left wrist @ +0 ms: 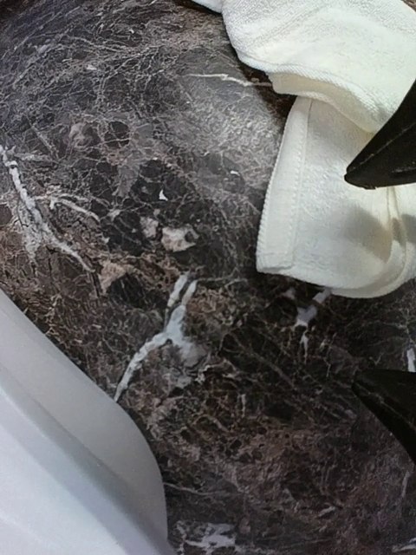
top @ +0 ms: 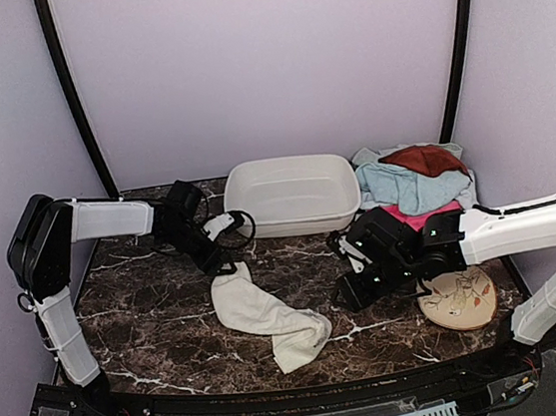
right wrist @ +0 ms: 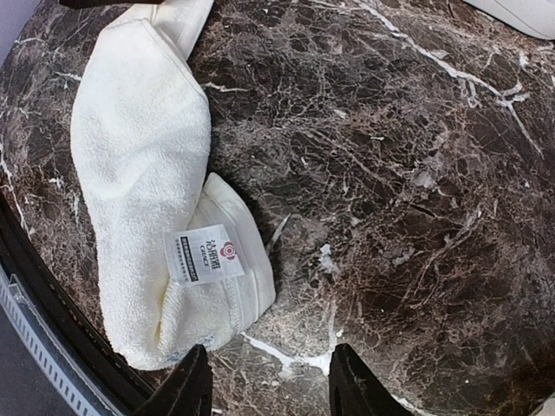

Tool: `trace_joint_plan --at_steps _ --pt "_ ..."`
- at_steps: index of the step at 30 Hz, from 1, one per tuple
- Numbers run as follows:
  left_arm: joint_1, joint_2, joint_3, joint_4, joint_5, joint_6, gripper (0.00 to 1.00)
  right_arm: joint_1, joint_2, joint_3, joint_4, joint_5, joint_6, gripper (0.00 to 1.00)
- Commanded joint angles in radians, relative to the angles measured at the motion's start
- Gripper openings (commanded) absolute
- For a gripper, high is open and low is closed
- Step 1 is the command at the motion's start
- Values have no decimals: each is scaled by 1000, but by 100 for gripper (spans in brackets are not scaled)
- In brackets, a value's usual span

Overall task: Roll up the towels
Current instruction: Pick up the towel from the center of the board.

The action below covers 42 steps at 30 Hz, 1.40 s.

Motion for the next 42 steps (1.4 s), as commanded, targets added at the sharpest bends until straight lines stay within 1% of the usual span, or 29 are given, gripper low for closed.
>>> trace_joint_plan --at_steps 1,4,5,6,7,8,13,14,17,21,25,28,31,35,37,38,39,42 --pt "-10 -8 -35 -32 51 -14 70 -17 -14 -8 59 -13 8 46" --pt "-13 1 -34 -42 44 -9 56 -25 -8 -7 83 -22 3 45" --pt "-12 7 -27 -50 41 -7 50 -28 -5 -4 90 -22 0 44" --pt "-13 15 -18 -57 34 -7 43 -30 3 1 96 -22 -2 43" --pt "-12 17 -10 -62 22 -8 32 -32 9 7 99 -24 -5 42" --pt "-12 16 -4 -62 12 -8 25 -33 15 14 103 -26 -8 41" --pt "-12 -43 8 -76 -11 -15 3 -35 35 32 117 -32 -14 31" --pt "-12 -64 12 -88 -17 -20 0 -35 35 35 119 -30 -16 29" --pt "-9 -159 16 -125 -54 -2 0 -37 40 52 112 -13 -31 26" --pt "0 -319 7 -177 -121 41 0 -37 74 117 77 15 -67 22" --pt "52 -502 -38 -178 -169 78 0 -32 133 194 46 42 -102 21" --pt "118 -599 -62 -196 -168 100 0 -26 195 259 36 63 -129 27" --pt "161 -674 -104 -238 -158 118 0 -20 298 371 44 39 -151 37" --pt "163 -776 -239 -249 -212 163 0 -3 442 481 67 -1 -162 44" --pt "165 -822 -295 -239 -238 166 0 8 512 517 81 -31 -165 50" --pt "166 -843 -312 -235 -247 162 0 15 547 534 86 -42 -163 54" --pt "168 -858 -323 -232 -254 156 0 23 580 550 90 -49 -162 56" --pt "170 -893 -323 -235 -263 145 0 46 674 598 93 -43 -156 58"
